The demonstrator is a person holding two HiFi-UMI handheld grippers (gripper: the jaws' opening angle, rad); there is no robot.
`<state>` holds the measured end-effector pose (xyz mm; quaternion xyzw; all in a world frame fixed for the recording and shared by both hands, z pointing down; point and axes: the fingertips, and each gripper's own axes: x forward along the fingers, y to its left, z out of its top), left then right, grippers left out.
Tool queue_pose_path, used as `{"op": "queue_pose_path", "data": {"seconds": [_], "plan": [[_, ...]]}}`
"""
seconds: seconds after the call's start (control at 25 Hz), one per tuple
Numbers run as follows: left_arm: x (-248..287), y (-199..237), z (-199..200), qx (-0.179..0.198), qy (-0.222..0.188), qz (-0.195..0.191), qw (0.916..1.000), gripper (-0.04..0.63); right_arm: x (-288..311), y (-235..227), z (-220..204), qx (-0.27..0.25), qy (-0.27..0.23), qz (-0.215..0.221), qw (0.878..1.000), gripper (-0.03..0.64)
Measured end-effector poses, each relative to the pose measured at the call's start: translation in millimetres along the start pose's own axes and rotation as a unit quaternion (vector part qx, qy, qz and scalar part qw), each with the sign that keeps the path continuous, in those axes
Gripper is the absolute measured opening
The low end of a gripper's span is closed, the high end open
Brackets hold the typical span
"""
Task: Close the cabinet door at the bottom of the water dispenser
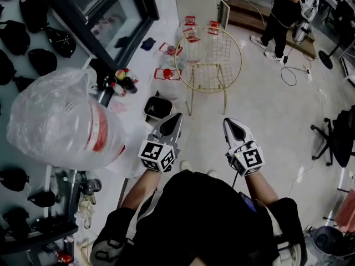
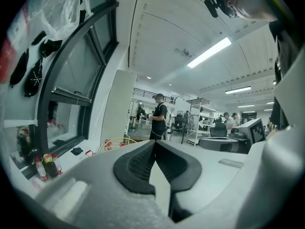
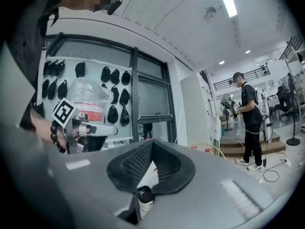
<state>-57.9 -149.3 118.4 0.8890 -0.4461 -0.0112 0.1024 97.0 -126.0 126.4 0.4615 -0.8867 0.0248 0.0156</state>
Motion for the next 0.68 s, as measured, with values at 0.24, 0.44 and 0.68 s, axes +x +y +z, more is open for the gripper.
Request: {"op": "queue_pose_path", "data": {"seconds": [0.24,0.44,0.68], "plan": [[-14,9,-12,-0.008,0.01,0.016,0.9998,0.006,7,12,-3,-0.01,0.002,0.021,1.0,0.005],[-16,10,-21,-0.013,0.018,0.019,0.9996,0.006,9,12,-5,-0.009,0.008,0.028,1.0,0.005],[-13,13,-18,-0.009,0.018,0.015,0.9997,0.006,15,11,-3,-0.006,0.005,0.029,1.0,0.005]]}}
